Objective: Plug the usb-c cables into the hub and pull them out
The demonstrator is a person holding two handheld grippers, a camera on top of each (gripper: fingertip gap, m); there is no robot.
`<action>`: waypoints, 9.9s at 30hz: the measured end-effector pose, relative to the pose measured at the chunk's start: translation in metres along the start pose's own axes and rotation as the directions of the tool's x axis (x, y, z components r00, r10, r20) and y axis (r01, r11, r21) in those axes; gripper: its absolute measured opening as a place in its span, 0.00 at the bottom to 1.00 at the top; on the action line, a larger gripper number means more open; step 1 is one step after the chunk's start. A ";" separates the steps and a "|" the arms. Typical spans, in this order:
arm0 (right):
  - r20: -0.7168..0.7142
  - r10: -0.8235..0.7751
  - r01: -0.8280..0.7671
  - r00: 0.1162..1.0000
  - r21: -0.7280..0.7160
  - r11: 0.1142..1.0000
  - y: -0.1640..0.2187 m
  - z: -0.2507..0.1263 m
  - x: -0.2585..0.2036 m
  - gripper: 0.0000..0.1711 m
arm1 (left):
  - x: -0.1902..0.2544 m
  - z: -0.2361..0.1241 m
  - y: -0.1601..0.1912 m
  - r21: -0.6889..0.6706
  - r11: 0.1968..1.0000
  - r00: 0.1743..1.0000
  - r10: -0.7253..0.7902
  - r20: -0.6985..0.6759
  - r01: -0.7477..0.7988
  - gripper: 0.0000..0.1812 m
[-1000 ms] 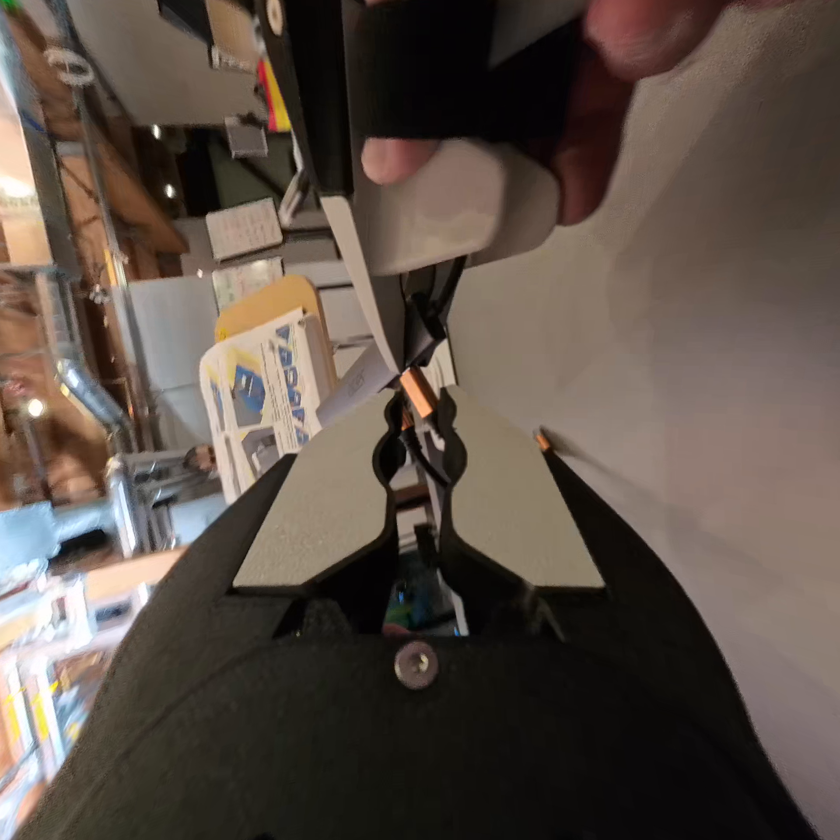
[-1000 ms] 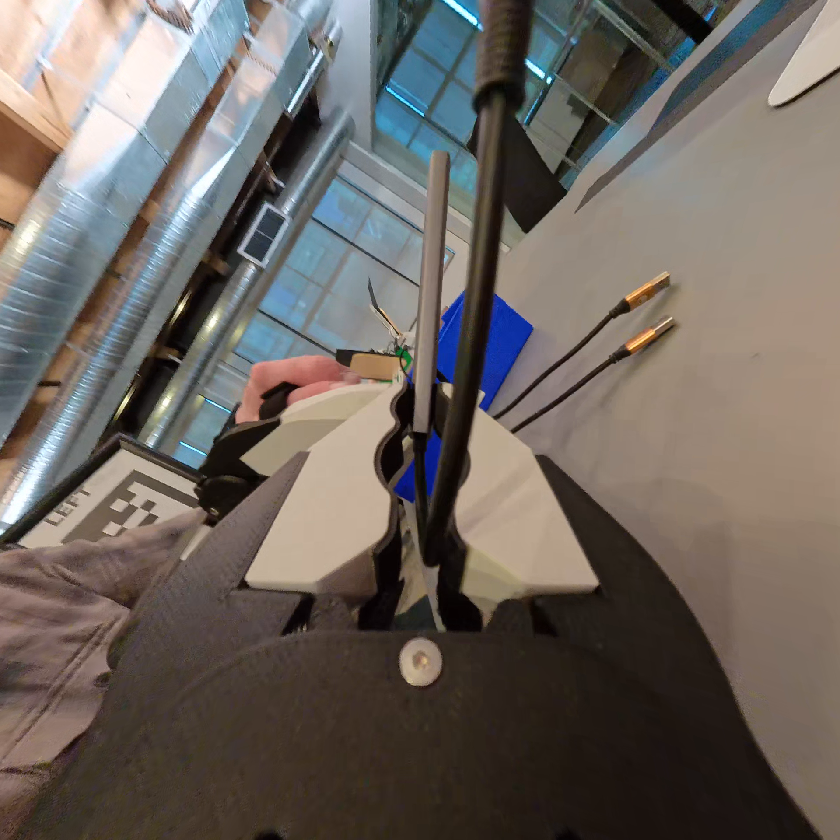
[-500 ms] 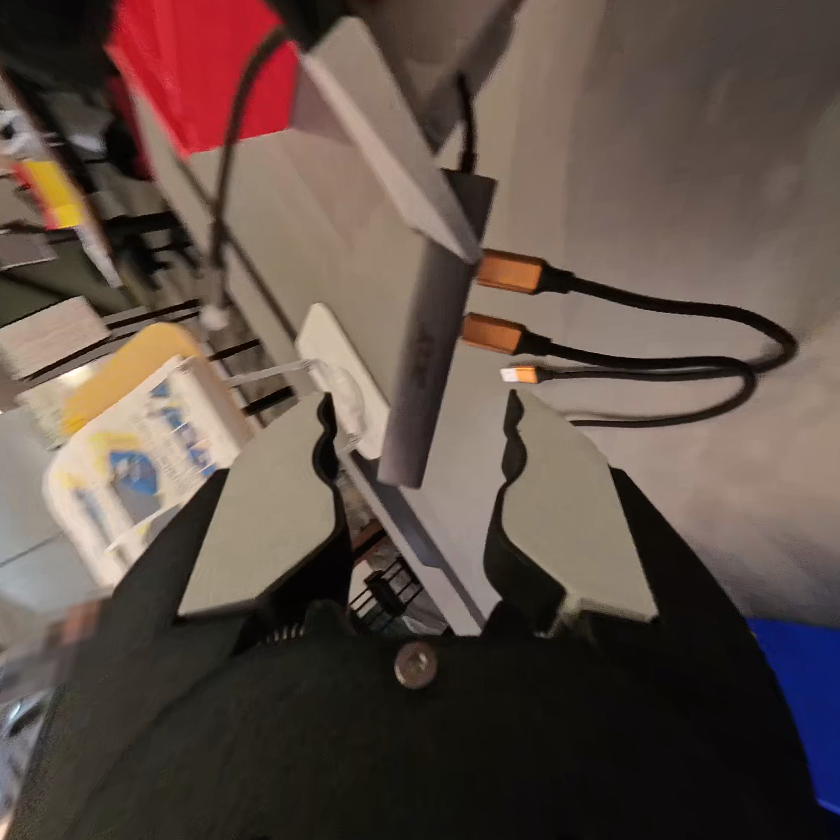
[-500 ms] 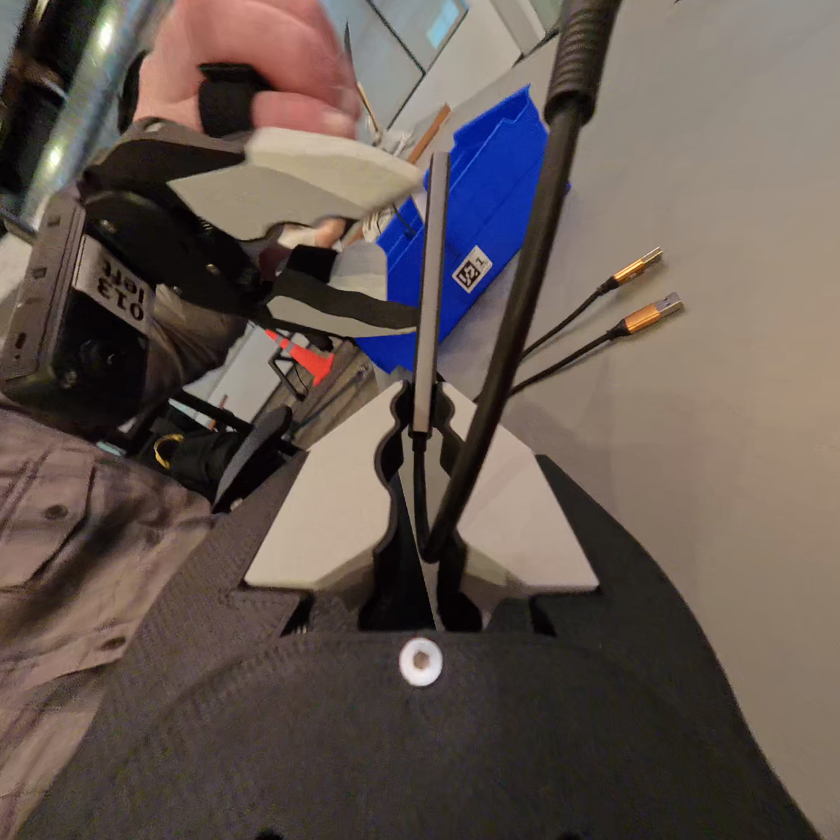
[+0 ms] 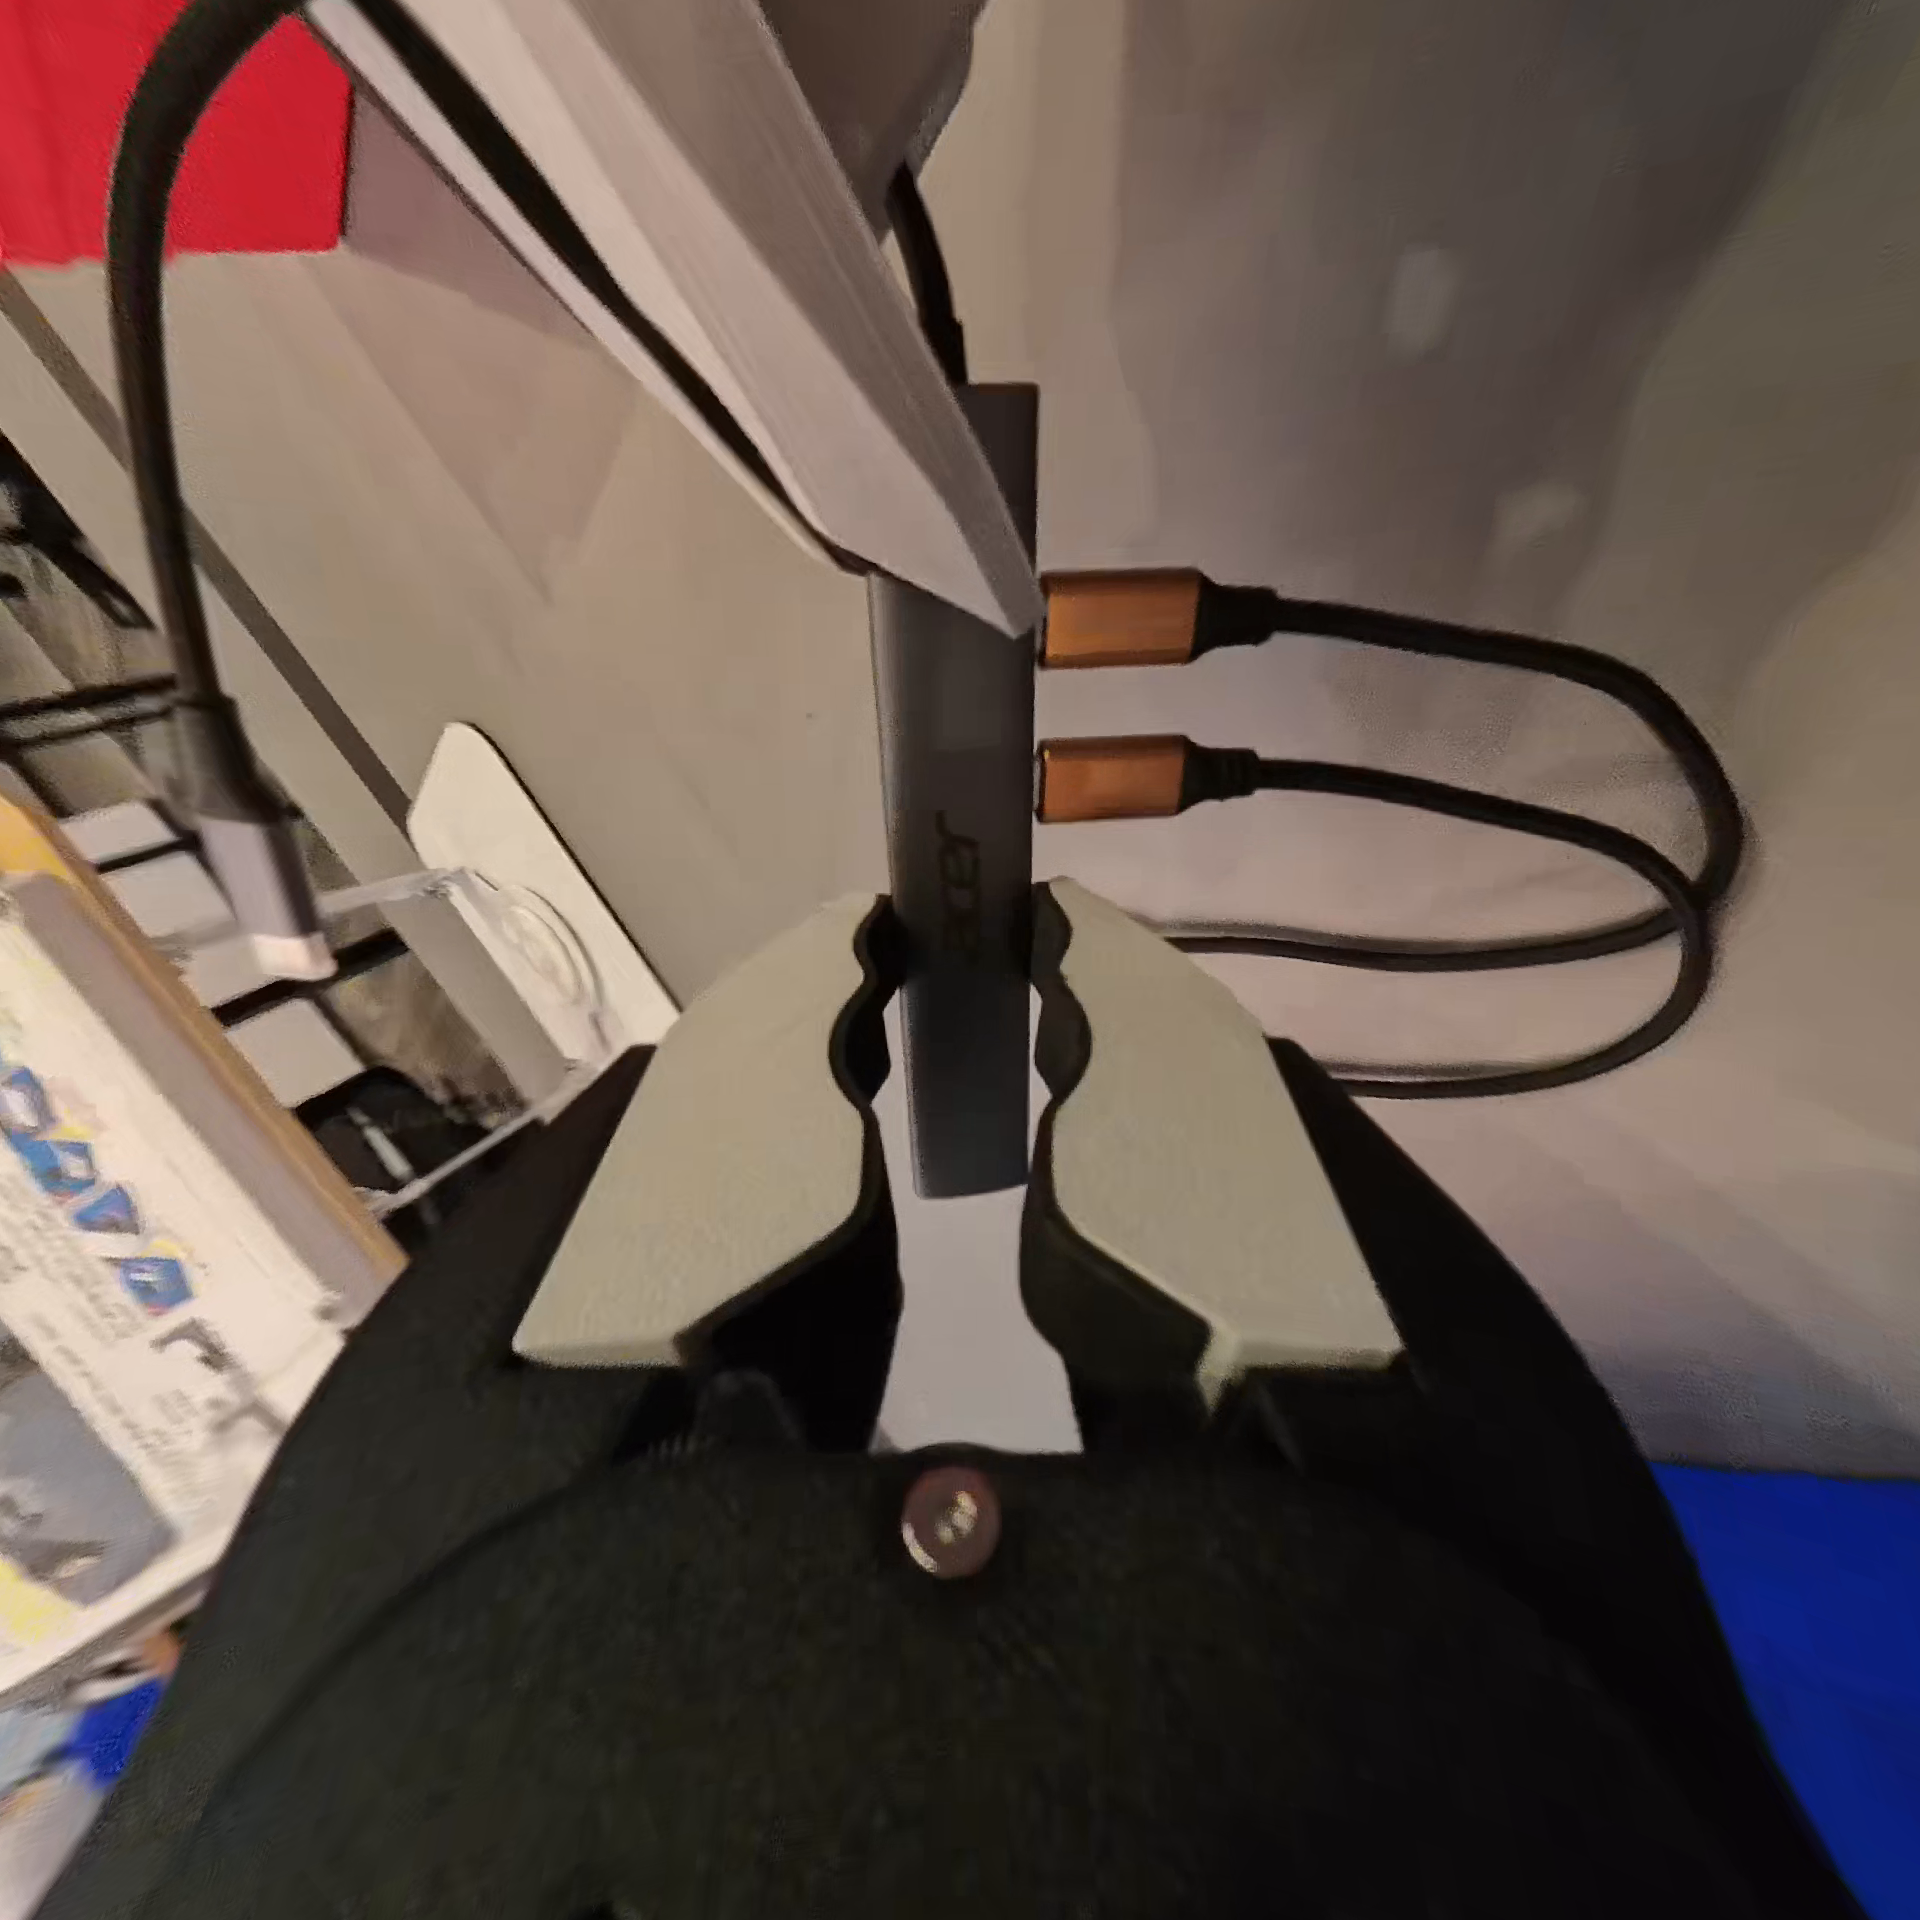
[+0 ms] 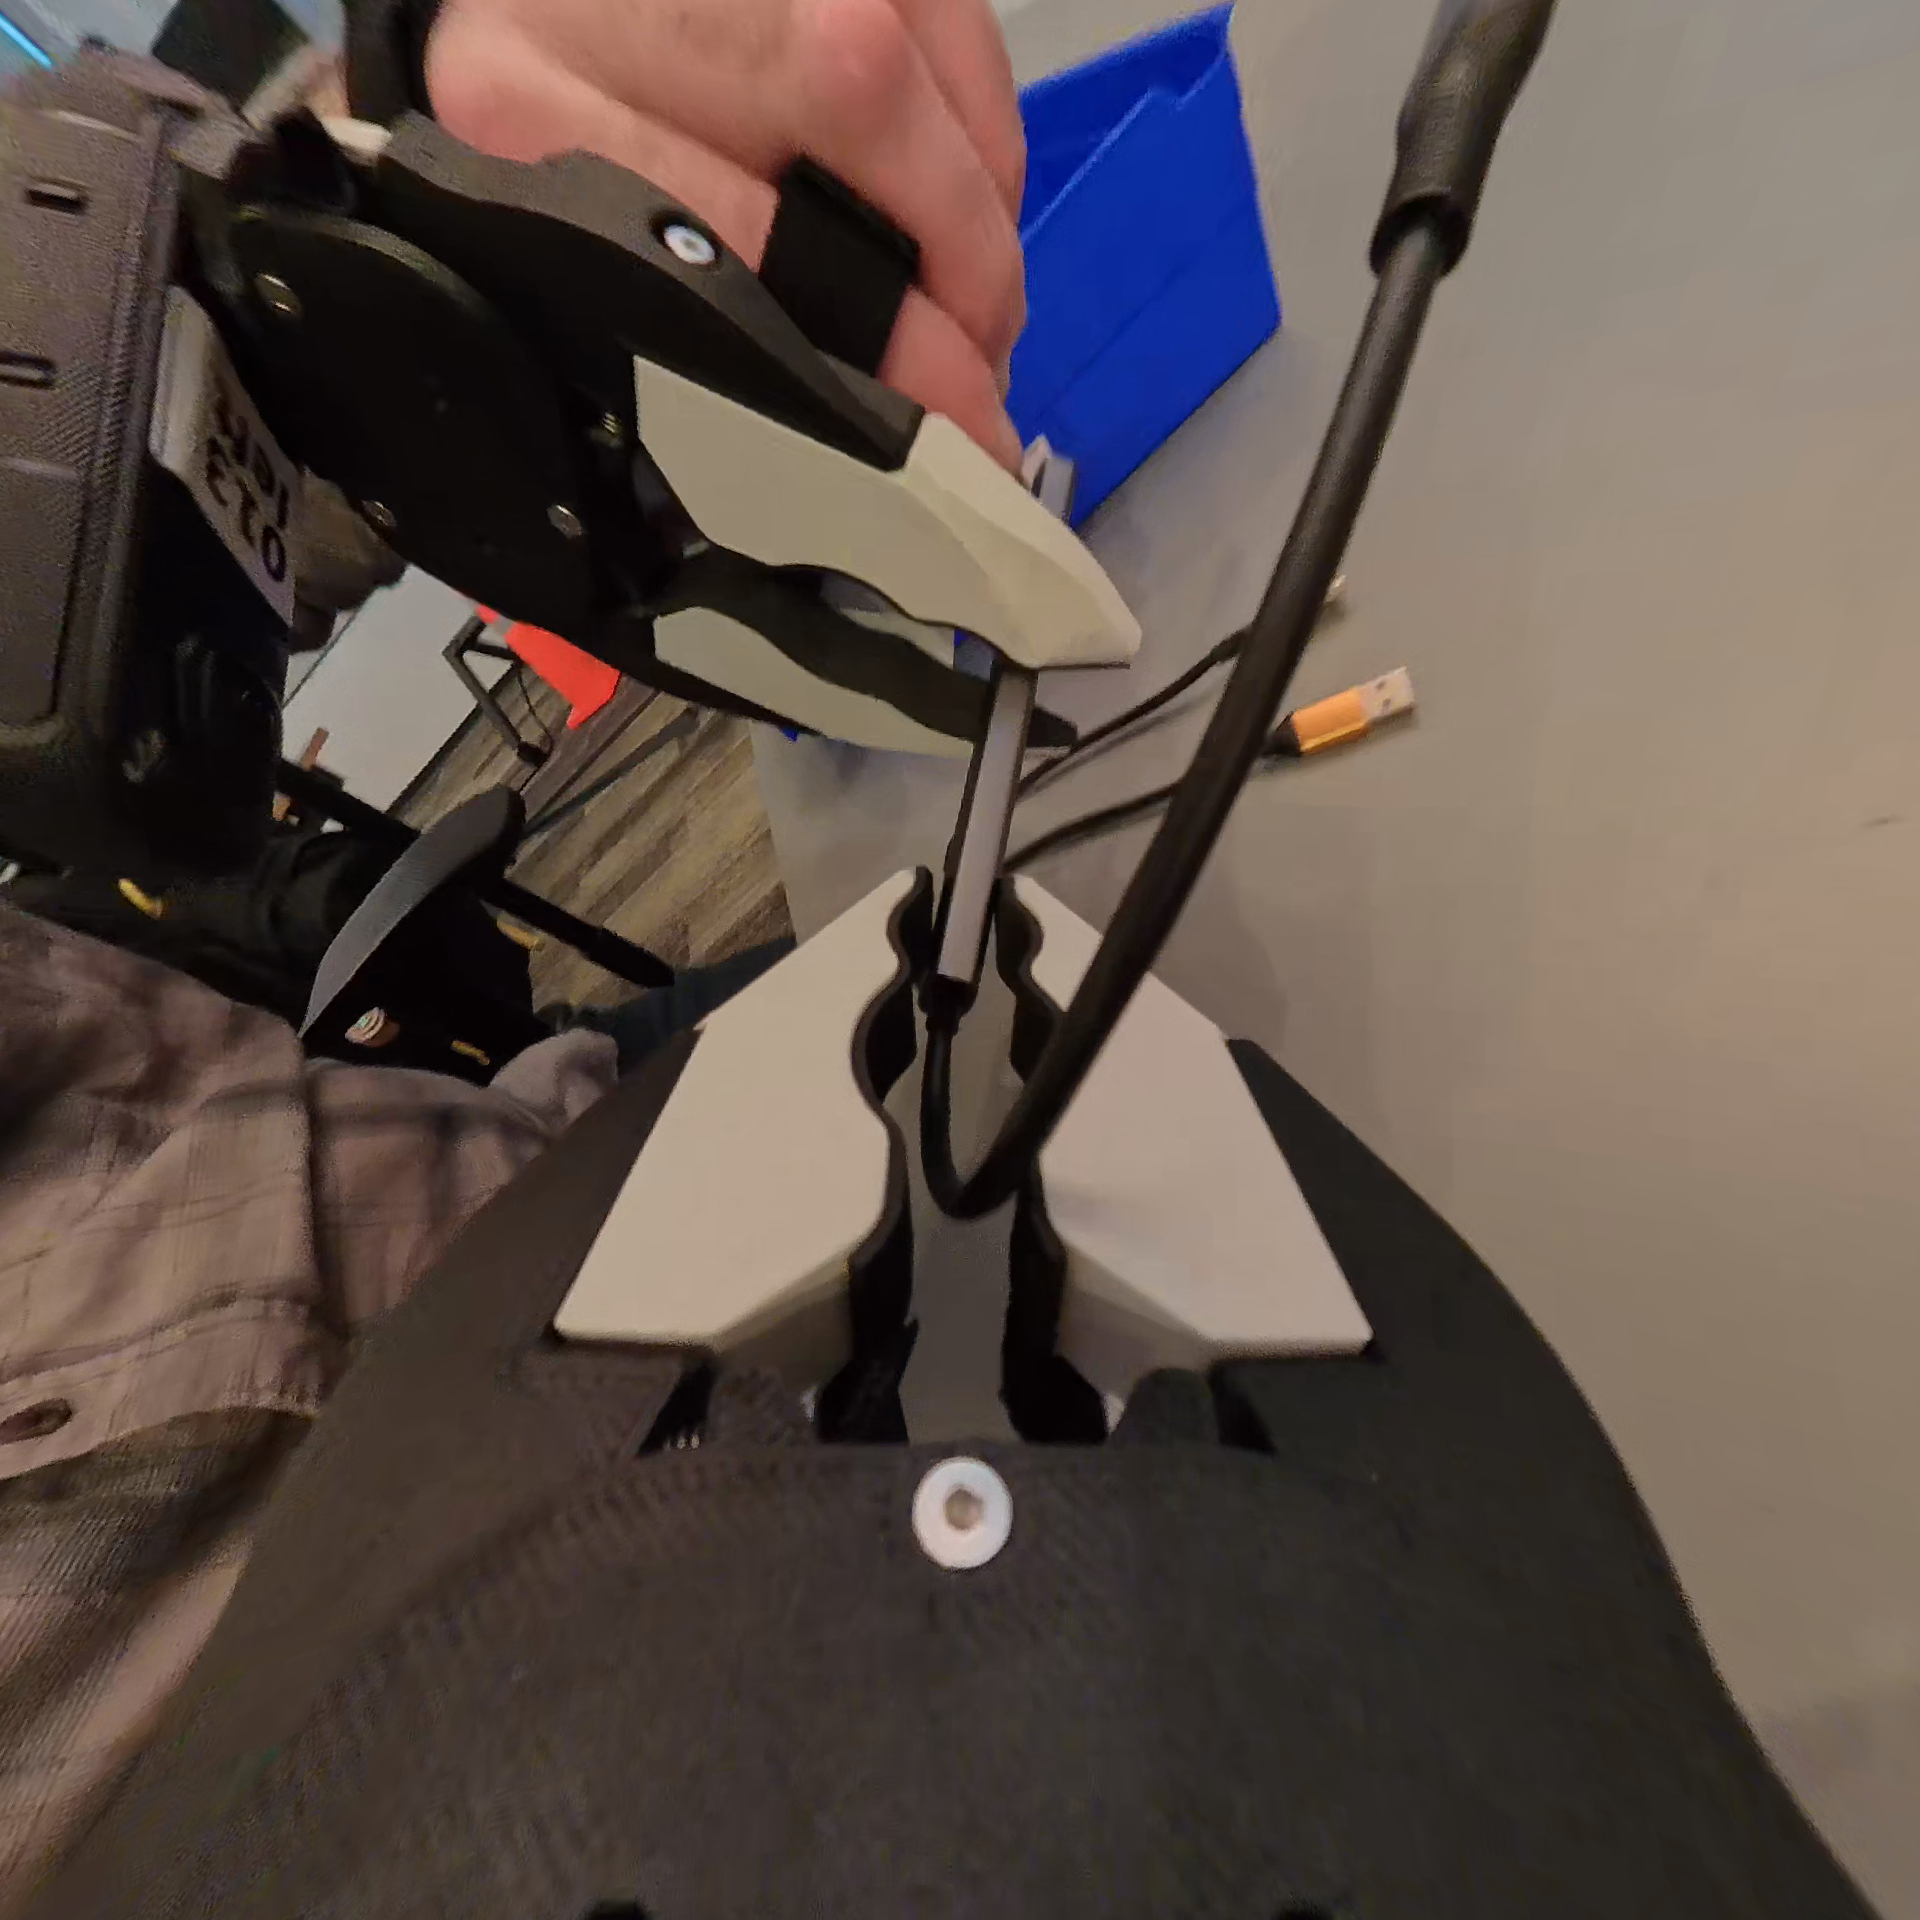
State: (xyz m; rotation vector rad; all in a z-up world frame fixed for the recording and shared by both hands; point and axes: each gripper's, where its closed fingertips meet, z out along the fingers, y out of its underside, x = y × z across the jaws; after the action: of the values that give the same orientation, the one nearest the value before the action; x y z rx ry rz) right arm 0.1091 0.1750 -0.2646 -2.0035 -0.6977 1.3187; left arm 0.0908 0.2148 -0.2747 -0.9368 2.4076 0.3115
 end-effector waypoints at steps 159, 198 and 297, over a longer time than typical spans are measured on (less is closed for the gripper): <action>-0.308 -0.334 0.395 0.891 0.160 0.905 -0.065 -0.026 -0.032 0.07 | -0.058 -0.056 -0.014 -0.011 0.975 0.775 -0.169 0.609 0.222 0.08; -0.244 -0.221 0.281 0.944 0.248 0.927 -0.066 -0.027 -0.030 0.06 | -0.066 -0.053 -0.021 0.178 0.898 0.614 -0.409 0.675 0.402 0.08; -0.466 -0.335 0.419 0.819 0.088 0.903 -0.068 -0.019 -0.035 0.05 | -0.054 -0.040 -0.005 0.252 0.862 0.628 -0.496 0.599 0.441 0.08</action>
State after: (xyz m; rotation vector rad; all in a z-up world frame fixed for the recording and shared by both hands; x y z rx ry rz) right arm 0.1087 0.1912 -0.1872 -1.7968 -0.6784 0.6338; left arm 0.1120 0.2253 -0.2111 -1.1495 1.4576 0.2748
